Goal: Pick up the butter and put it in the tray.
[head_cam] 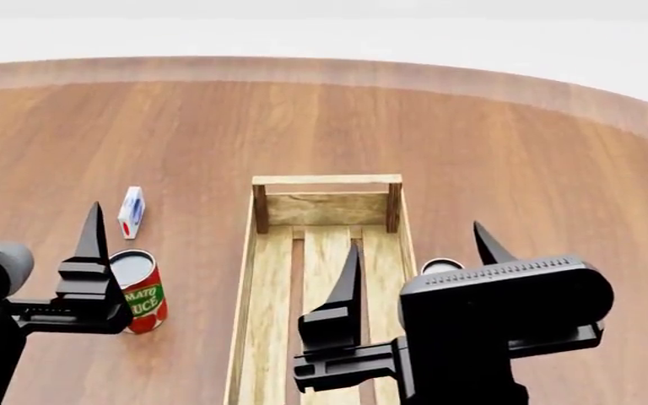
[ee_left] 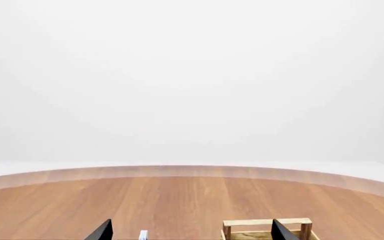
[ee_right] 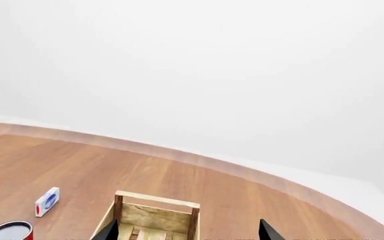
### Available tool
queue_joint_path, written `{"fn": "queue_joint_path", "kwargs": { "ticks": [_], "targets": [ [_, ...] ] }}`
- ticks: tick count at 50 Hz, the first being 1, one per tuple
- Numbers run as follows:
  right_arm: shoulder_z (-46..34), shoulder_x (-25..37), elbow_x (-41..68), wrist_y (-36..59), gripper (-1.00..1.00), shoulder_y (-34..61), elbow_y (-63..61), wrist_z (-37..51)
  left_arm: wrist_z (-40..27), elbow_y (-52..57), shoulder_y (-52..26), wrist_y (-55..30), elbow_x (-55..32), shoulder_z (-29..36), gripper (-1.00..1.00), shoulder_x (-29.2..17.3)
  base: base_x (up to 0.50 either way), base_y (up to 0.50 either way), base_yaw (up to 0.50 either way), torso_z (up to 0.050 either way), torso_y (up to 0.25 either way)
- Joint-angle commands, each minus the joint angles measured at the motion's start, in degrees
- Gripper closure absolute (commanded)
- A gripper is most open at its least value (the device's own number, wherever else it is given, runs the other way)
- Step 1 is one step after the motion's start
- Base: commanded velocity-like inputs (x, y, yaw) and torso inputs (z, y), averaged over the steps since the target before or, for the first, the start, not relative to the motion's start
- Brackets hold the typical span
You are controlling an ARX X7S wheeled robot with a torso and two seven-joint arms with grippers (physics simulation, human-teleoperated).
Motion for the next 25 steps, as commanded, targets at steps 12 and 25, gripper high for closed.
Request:
{"fn": "queue_joint_path", "kwargs": {
  "ticks": [12, 25],
  "targets": [
    [7.0, 0.0, 15.3, 26.1, -1.0, 12.3, 2.1, 1.2, 0.3, -0.7, -0.8, 0.9, 0.2, -1.6, -1.0, 0.3, 0.0, 0.0, 0.0, 0.0, 0.0],
    [-6.5, 20.7, 97.8, 20.4, -1.0, 31.2, 22.7, 56.1, -0.3, -1.6, -0.7, 1.7, 0.1, -1.4, -1.0, -0.1, 0.0, 0.0, 0.0, 0.0, 0.0]
  ]
}}
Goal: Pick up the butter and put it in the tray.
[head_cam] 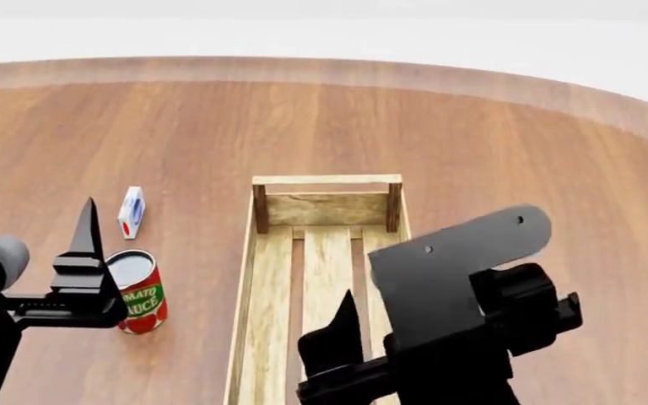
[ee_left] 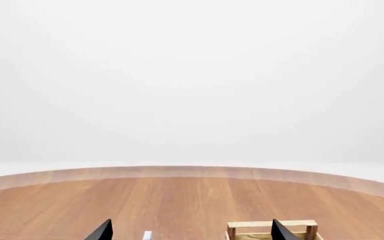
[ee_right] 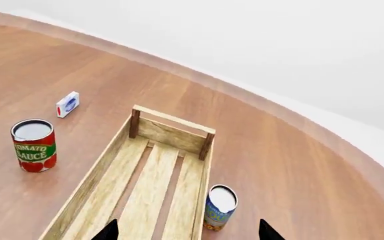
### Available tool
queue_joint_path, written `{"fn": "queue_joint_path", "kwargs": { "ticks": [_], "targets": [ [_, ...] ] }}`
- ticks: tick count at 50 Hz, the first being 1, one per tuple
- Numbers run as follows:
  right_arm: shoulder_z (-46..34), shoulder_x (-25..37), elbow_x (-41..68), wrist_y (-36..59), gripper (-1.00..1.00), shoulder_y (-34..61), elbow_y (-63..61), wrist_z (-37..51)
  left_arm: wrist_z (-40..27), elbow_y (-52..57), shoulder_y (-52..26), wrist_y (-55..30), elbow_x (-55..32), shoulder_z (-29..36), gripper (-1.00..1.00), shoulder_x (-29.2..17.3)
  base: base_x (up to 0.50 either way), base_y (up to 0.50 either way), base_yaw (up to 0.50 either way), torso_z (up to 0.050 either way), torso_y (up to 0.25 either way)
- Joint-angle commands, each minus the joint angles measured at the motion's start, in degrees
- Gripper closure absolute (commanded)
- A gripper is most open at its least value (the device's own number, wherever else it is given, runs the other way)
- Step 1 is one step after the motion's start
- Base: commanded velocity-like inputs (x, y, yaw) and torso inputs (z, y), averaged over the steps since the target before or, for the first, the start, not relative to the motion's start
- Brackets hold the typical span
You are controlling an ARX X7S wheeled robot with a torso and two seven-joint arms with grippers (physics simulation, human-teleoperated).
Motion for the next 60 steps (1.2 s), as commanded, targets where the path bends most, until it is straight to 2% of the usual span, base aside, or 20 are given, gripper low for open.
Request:
{"fn": "queue_joint_path", "kwargs": {
  "ticks": [1, 6, 7, 10, 25, 36, 46, 60],
  "targets": [
    [-7.3, 10.0, 45.2, 0.0, -1.0, 13.6, 11.3, 24.1, 0.7, -0.8, -0.1, 1.4, 1.1, -1.2, -1.0, 0.8, 0.0, 0.0, 0.0, 0.0, 0.0],
    [-13.0, 12.0, 52.3, -1.8, -1.0, 16.2, 14.7, 25.1, 0.6, -1.3, 0.0, 1.8, 1.0, -1.0, -1.0, 0.7, 0.0, 0.0, 0.0, 0.0, 0.0],
    [-17.2, 13.2, 57.4, -3.0, -1.0, 17.6, 16.4, 26.1, 0.6, -1.5, 0.0, 1.9, 1.1, -0.9, -1.0, 0.6, 0.0, 0.0, 0.0, 0.0, 0.0],
    [-21.2, 14.5, 61.5, -2.6, -1.0, 20.2, 17.1, 26.6, 0.5, -1.8, 0.0, 2.2, 1.1, -0.8, -1.0, 0.5, 0.0, 0.0, 0.0, 0.0, 0.0],
    [-33.7, 17.0, 69.2, -1.2, -1.0, 23.5, 17.3, 27.0, 0.0, -2.2, -0.3, 2.3, 0.7, -0.7, -1.0, 0.2, 0.0, 0.0, 0.0, 0.0, 0.0],
    [-40.8, 19.2, 72.7, -2.5, -1.0, 27.8, 17.7, 29.4, -0.4, -2.3, -0.4, 2.5, 0.3, -0.6, -1.0, -0.1, 0.0, 0.0, 0.0, 0.0, 0.0],
    [-42.7, 20.0, 72.6, -2.3, -1.0, 30.5, 18.3, 29.8, -0.6, -2.9, 0.0, 3.2, 0.3, -0.1, -1.0, -0.4, 0.0, 0.0, 0.0, 0.0, 0.0],
    [-48.4, 18.1, 69.7, 3.8, -1.0, 35.1, 21.0, 29.3, -0.9, -4.0, 0.6, 4.6, 0.5, 0.8, -1.0, -0.6, 0.0, 0.0, 0.0, 0.0, 0.0]
  ]
}}
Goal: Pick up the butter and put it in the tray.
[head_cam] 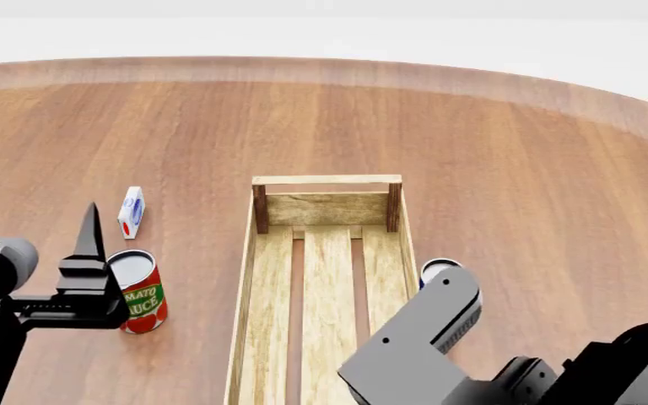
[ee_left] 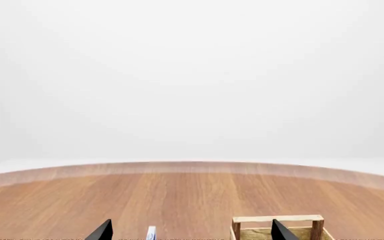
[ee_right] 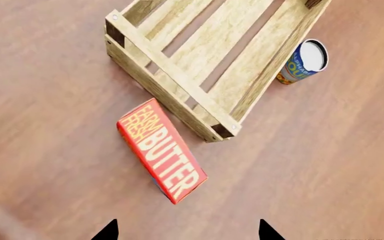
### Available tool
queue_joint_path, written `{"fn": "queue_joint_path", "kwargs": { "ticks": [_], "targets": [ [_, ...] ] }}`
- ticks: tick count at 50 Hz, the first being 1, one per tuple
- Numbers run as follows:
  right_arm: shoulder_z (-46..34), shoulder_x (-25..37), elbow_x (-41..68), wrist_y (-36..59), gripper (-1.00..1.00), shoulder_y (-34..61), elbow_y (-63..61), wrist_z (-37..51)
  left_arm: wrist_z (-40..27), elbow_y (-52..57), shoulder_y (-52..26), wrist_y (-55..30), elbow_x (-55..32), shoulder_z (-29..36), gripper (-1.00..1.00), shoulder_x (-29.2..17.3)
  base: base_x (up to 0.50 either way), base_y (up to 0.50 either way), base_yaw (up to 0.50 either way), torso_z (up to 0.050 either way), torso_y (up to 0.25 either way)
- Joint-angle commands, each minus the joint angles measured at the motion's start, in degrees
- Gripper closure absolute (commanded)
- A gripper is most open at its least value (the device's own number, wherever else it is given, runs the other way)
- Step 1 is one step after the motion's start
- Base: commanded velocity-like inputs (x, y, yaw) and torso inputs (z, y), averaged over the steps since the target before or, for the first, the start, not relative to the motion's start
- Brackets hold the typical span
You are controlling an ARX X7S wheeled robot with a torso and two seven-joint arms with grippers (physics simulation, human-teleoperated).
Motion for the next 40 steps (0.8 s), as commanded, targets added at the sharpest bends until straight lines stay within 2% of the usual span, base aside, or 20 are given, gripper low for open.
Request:
{"fn": "queue_joint_path", "kwargs": {
  "ticks": [1, 5, 13, 18, 19, 22, 23, 25, 26, 27, 29, 30, 32, 33, 34, 35, 37, 40],
  "targets": [
    [-3.4, -2.3, -2.4, 4.0, -1.0, 3.7, 2.3, -1.4, 0.9, -1.3, 0.4, 2.0, 1.5, -0.7, -1.0, 1.0, 0.0, 0.0, 0.0, 0.0, 0.0],
    [-4.3, -3.1, -3.5, 5.4, -1.0, 3.6, 3.2, -3.2, 0.9, -1.5, 0.5, 2.3, 1.4, -0.6, -1.0, 0.9, 0.0, 0.0, 0.0, 0.0, 0.0],
    [-11.7, -3.5, -9.5, 6.4, -1.0, 7.8, 4.0, -9.9, 0.7, -2.0, 0.7, 2.9, 1.4, -0.3, -1.0, 0.7, 0.0, 0.0, 0.0, 0.0, 0.0],
    [-14.2, -3.8, -17.2, 6.4, -1.0, 11.1, 2.3, -18.8, 0.6, -2.3, 0.8, 3.2, 1.4, 0.0, -1.0, 0.5, 0.0, 0.0, 0.0, 0.0, 0.0],
    [-15.8, -4.1, -22.4, 6.5, -1.0, 13.5, 0.6, -23.0, 0.5, -2.2, 0.7, 3.0, 1.3, -0.1, -1.0, 0.5, 0.0, 0.0, 0.0, 0.0, 0.0],
    [-17.0, -3.7, -24.3, 5.7, -1.0, 14.4, 0.1, -25.6, 0.5, -2.2, 0.7, 3.1, 1.2, -0.1, -1.0, 0.4, 0.0, 0.0, 0.0, 0.0, 0.0],
    [-17.7, -3.8, -29.5, 6.5, -1.0, 15.8, -1.2, -30.6, 0.4, -2.1, 0.7, 3.0, 1.1, -0.2, -1.0, 0.4, 0.0, 0.0, 0.0, 0.0, 0.0],
    [-19.3, -3.4, -29.9, 5.7, -1.0, 16.8, -1.2, -31.5, 0.4, -2.1, 0.7, 3.1, 1.0, -0.2, -1.0, 0.3, 0.0, 0.0, 0.0, 0.0, 0.0],
    [-23.3, -3.2, -28.0, 5.0, -1.0, 18.7, 0.2, -26.4, 0.4, -2.4, 0.8, 3.3, 1.1, -0.1, -1.0, 0.3, 0.0, 0.0, 0.0, 0.0, 0.0],
    [-23.9, -3.2, -27.5, 4.6, -1.0, 19.0, 0.0, -26.1, 0.4, -2.4, 0.8, 3.3, 1.1, -0.1, -1.0, 0.3, 0.0, 0.0, 0.0, 0.0, 0.0],
    [-22.6, -3.3, -29.0, 5.9, -1.0, 18.4, -2.1, -30.2, 0.3, -2.4, 0.7, 3.3, 1.0, -0.1, -1.0, 0.3, 0.0, 0.0, 0.0, 0.0, 0.0],
    [-24.3, -2.9, -26.3, 4.2, -1.0, 19.0, -0.4, -28.9, 0.3, -2.4, 0.7, 3.3, 1.0, 0.0, -1.0, 0.3, 0.0, 0.0, 0.0, 0.0, 0.0],
    [-24.5, -3.2, -29.3, 4.6, -1.0, 19.5, -0.8, -28.2, 0.2, -2.3, 0.7, 3.3, 0.9, 0.0, -1.0, 0.3, 0.0, 0.0, 0.0, 0.0, 0.0],
    [-25.2, -3.2, -26.3, 4.5, -1.0, 19.4, 0.6, -30.3, 0.2, -2.4, 0.8, 3.3, 0.9, 0.1, -1.0, 0.2, 0.0, 0.0, 0.0, 0.0, 0.0],
    [-24.2, -3.5, -28.1, 5.1, -1.0, 19.1, -0.3, -32.0, 0.1, -2.4, 0.8, 3.4, 1.0, 0.2, -1.0, 0.2, 0.0, 0.0, 0.0, 0.0, 0.0],
    [-20.8, -3.6, -32.9, 5.7, -1.0, 17.8, -2.6, -37.8, 0.1, -2.4, 0.8, 3.4, 0.9, 0.2, -1.0, 0.2, 0.0, 0.0, 0.0, 0.0, 0.0],
    [-24.4, -4.1, -32.1, 5.9, -1.0, 19.7, -1.1, -36.6, 0.1, -2.4, 0.8, 3.4, 0.8, 0.1, -1.0, 0.2, 0.0, 0.0, 0.0, 0.0, 0.0],
    [-25.1, -4.0, -32.2, 4.6, -1.0, 20.3, -1.3, -37.4, 0.0, -2.5, 1.0, 3.6, 0.7, 0.1, -1.0, 0.1, 0.0, 0.0, 0.0, 0.0, 0.0]
  ]
}}
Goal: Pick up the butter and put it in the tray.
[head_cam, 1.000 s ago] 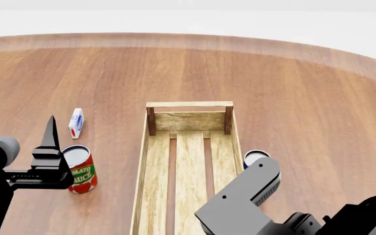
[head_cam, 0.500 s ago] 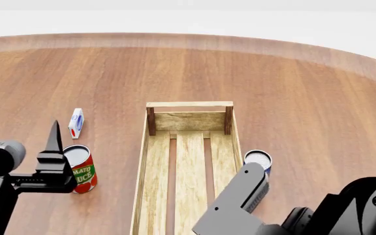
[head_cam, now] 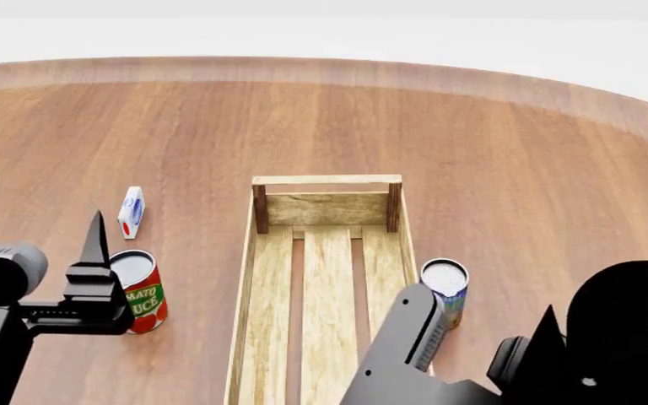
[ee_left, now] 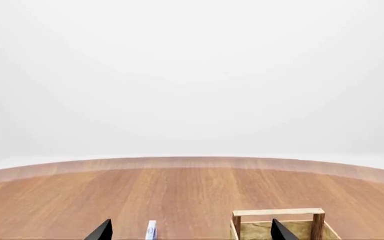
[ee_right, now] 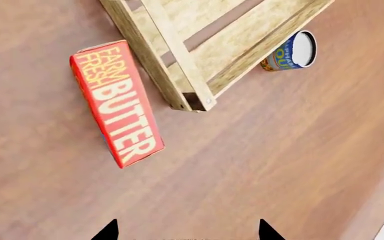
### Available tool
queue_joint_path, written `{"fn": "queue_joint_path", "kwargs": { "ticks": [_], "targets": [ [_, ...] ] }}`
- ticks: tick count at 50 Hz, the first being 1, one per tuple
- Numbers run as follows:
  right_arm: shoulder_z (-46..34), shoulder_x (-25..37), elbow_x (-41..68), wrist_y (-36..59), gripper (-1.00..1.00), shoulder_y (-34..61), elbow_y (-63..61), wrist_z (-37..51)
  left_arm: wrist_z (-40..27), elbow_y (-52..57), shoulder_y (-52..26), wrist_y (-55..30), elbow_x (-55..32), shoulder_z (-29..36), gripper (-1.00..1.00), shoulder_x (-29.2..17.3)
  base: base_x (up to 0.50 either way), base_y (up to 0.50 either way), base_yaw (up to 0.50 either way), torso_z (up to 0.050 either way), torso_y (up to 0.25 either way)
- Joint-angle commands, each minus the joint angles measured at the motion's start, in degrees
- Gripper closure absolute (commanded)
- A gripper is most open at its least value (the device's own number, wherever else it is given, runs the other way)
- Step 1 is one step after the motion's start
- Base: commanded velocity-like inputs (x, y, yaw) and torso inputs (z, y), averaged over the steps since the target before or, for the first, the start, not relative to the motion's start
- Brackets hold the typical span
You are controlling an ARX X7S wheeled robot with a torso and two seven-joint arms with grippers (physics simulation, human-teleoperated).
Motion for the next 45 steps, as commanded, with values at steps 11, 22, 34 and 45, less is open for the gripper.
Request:
{"fn": "queue_joint_path", "kwargs": {
  "ticks": [11, 22, 34, 45],
  "targets": [
    [-2.9, -2.4, -6.7, -1.2, -1.0, 3.2, -1.1, -13.6, 0.9, -2.0, 0.5, 2.6, 1.2, -0.7, -1.0, 0.8, 0.0, 0.0, 0.0, 0.0, 0.0],
    [-2.3, -3.2, -14.6, -1.3, -1.0, 3.0, -2.0, -20.9, 0.7, -2.2, 0.4, 2.8, 0.9, -0.6, -1.0, 0.5, 0.0, 0.0, 0.0, 0.0, 0.0],
    [-3.2, -3.8, -29.7, -5.3, -1.0, 0.9, -1.7, -33.8, 0.6, -2.5, 0.3, 3.0, 0.5, -0.4, -1.0, 0.2, 0.0, 0.0, 0.0, 0.0, 0.0],
    [-6.6, -4.8, -38.6, -9.7, -1.0, -0.9, -1.1, -41.2, 0.4, -2.7, 0.5, 3.4, 0.3, -0.2, -1.0, 0.0, 0.0, 0.0, 0.0, 0.0, 0.0]
  ]
}}
